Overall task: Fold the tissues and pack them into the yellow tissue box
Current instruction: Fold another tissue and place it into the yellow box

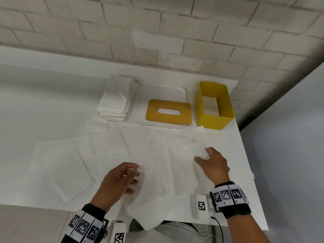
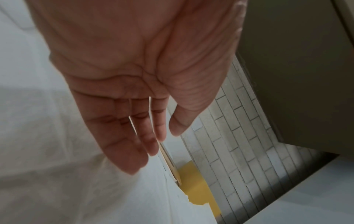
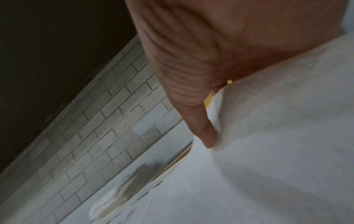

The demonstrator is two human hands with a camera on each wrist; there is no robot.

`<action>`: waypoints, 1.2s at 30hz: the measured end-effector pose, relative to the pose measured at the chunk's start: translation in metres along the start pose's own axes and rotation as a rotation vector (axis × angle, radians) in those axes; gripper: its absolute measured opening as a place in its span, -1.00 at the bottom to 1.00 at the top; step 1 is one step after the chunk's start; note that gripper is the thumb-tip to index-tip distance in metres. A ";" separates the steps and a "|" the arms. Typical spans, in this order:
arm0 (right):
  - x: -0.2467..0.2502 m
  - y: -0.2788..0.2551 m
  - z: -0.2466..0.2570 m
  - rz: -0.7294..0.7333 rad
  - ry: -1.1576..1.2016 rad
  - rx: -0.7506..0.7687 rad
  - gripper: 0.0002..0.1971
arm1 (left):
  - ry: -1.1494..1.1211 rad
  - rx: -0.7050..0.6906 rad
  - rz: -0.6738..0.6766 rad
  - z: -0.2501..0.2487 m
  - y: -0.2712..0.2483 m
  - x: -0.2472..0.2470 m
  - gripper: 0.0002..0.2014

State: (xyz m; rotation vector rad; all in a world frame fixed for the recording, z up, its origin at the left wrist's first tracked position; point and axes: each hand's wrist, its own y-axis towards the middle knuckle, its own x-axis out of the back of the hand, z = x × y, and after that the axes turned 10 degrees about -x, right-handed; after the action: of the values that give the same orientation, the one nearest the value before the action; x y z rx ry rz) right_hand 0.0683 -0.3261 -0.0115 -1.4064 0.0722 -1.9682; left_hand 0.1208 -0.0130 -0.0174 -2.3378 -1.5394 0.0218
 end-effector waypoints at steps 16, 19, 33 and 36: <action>-0.020 -0.022 -0.011 -0.135 -0.141 0.419 -0.54 | 0.024 -0.029 0.050 -0.008 -0.005 -0.006 -0.81; -0.034 -0.029 -0.011 -0.005 -0.313 0.355 -0.47 | 0.015 -0.022 0.055 -0.009 -0.008 -0.007 -0.80; -0.002 -0.053 0.008 -0.040 0.064 0.337 -0.85 | -0.033 -0.065 0.048 -0.013 -0.017 -0.006 -0.83; 0.019 -0.083 0.025 0.366 0.619 0.336 -0.76 | -0.188 -0.069 0.073 -0.021 -0.016 -0.008 -0.64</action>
State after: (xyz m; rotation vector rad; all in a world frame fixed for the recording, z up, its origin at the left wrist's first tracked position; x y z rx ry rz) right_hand 0.0448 -0.2665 0.0495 -0.4970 0.2477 -1.9180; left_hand 0.1077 -0.0206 0.0055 -2.5064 -1.5615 0.2149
